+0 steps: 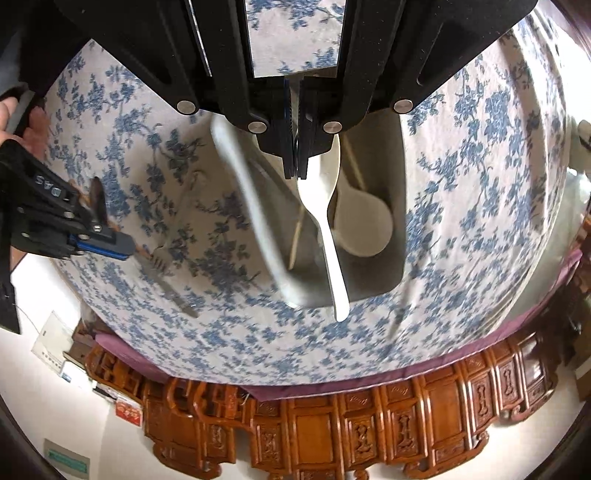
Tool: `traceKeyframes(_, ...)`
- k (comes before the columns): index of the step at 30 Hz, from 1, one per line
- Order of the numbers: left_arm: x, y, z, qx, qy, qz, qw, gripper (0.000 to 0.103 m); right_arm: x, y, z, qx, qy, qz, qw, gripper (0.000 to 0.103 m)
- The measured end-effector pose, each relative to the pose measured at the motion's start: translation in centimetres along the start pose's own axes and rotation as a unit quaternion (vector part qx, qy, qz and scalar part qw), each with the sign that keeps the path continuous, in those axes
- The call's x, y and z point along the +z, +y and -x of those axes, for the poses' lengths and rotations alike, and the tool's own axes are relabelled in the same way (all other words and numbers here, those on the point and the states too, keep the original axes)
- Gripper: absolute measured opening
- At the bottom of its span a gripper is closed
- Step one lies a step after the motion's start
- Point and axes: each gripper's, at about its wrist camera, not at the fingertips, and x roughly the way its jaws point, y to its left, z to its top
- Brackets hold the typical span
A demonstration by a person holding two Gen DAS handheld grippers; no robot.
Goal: Organize utensils
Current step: 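Carry the white plastic fork into the tray and open the left tool, then lower the smiley-face spoon into the tray and open the right tool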
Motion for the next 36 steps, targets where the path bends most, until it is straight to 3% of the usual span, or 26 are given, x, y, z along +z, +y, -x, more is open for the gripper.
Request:
traceKeyframes(12,0.2,1.5,-1.8,0.011,0.026,0.018,0.9994,0.003,0.1,0.6,0.0,0.007,-0.002,0.005,1.000,0.007)
traceKeyframes(17,0.5,2.2,-1.1,0.017,0.010,0.031,0.9993,0.016,0.5,1.9,0.0,0.016,-0.004,0.007,1.000,0.007)
traceKeyframes(21,0.9,3.2,-0.2,0.021,-0.008,0.047,0.9987,0.019,1.1,3.5,-0.2,0.030,-0.006,0.011,0.999,0.007)
traceKeyframes(23,1.1,3.7,0.3,0.023,-0.017,0.055,0.9981,0.030,1.6,4.2,-0.3,0.034,-0.009,0.013,0.999,0.007)
traceKeyframes(31,1.6,5.4,1.7,0.037,-0.046,0.073,0.9956,0.047,3.8,6.9,-1.3,0.068,-0.018,0.003,0.998,0.007)
traceKeyframes(36,1.8,6.4,2.3,0.047,-0.058,0.085,0.9936,0.051,4.5,8.5,-2.7,0.085,-0.015,-0.005,0.996,0.007)
